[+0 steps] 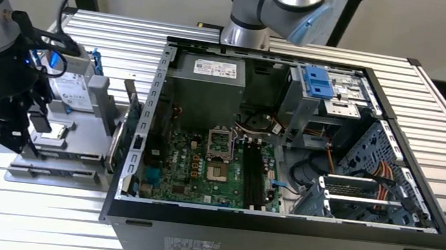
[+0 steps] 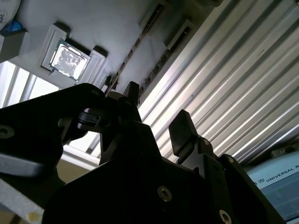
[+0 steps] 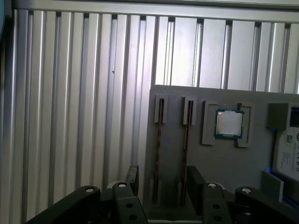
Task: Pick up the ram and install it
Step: 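Pick up the ram and move it above insertion slot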
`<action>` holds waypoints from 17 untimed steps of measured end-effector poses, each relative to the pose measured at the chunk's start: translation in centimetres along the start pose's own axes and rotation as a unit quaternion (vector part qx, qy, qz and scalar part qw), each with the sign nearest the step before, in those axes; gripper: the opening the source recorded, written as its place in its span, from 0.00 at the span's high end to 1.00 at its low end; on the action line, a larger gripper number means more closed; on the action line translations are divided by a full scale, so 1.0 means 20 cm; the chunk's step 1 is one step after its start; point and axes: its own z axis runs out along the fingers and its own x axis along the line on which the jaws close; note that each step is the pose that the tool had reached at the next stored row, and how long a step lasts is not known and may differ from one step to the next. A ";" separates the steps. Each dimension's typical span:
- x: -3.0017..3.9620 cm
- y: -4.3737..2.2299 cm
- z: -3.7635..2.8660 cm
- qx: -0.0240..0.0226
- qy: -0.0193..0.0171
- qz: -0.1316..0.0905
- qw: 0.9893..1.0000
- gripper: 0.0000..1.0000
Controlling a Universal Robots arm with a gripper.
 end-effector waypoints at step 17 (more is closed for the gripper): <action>-0.004 -0.001 0.052 0.000 0.000 0.005 1.000 0.00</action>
